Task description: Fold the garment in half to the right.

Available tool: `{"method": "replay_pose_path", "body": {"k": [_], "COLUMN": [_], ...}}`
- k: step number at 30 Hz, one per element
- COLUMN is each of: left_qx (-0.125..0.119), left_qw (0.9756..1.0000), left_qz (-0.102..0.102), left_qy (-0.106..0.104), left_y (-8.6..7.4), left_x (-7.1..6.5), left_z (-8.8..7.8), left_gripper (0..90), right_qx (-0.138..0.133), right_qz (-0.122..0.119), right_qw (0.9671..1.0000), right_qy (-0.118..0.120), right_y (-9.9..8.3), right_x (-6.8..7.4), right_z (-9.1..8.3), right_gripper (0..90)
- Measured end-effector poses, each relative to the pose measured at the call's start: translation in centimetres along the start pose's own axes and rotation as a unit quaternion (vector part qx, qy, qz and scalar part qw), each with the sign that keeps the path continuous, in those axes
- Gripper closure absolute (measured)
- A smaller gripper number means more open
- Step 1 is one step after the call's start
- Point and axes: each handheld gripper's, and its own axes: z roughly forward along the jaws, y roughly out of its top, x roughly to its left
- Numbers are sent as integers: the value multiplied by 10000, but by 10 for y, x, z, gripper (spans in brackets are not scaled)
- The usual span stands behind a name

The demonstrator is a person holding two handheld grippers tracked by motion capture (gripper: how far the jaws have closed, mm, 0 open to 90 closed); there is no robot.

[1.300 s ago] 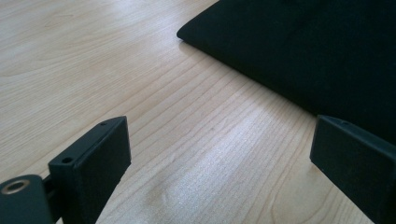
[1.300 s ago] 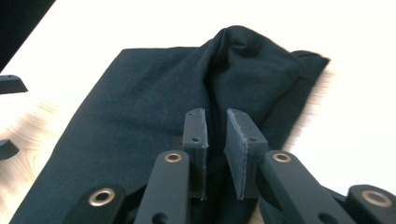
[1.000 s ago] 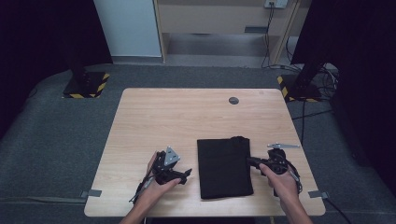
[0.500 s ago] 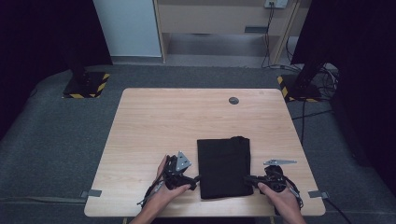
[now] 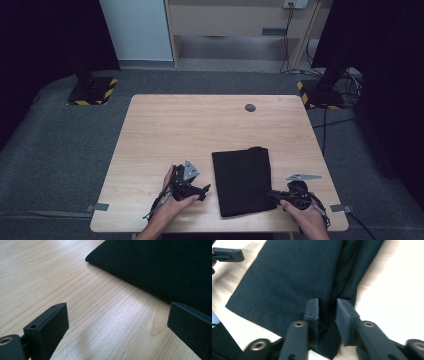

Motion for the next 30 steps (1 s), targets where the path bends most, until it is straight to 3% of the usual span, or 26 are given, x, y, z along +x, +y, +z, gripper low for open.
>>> {"method": "replay_pose_path", "body": {"k": [5, 12, 21, 24, 27, 30], "left_qx": [-13, -36, -47, -63, -72, -86], "left_qw": [9999, 9998, 9997, 9995, 9993, 9990], "left_qz": [-96, -155, -201, -243, -287, -340], "left_qy": [47, 101, 148, 168, 211, 264], "left_y": [-1, -2, -3, -3, -4, -4], "left_x": [7, 13, 19, 21, 25, 29], "left_z": [-2, -5, -8, -10, -11, -14], "left_gripper": [32, 33, 33, 33, 32, 32], "right_qx": [-232, -33, 53, 87, -86, -374], "right_qz": [-106, -104, -304, -523, -670, -835], "right_qw": [9994, 9996, 9993, 9975, 9952, 9938], "right_qy": [-237, -260, -226, -467, -706, -624], "right_y": [3, -1, 2, 6, 14, 26], "right_x": [-1, -1, 18, 21, 19, 23], "right_z": [-6, 6, 17, 16, 10, 6], "right_gripper": [586, 587, 571, 482, 340, 187]}}
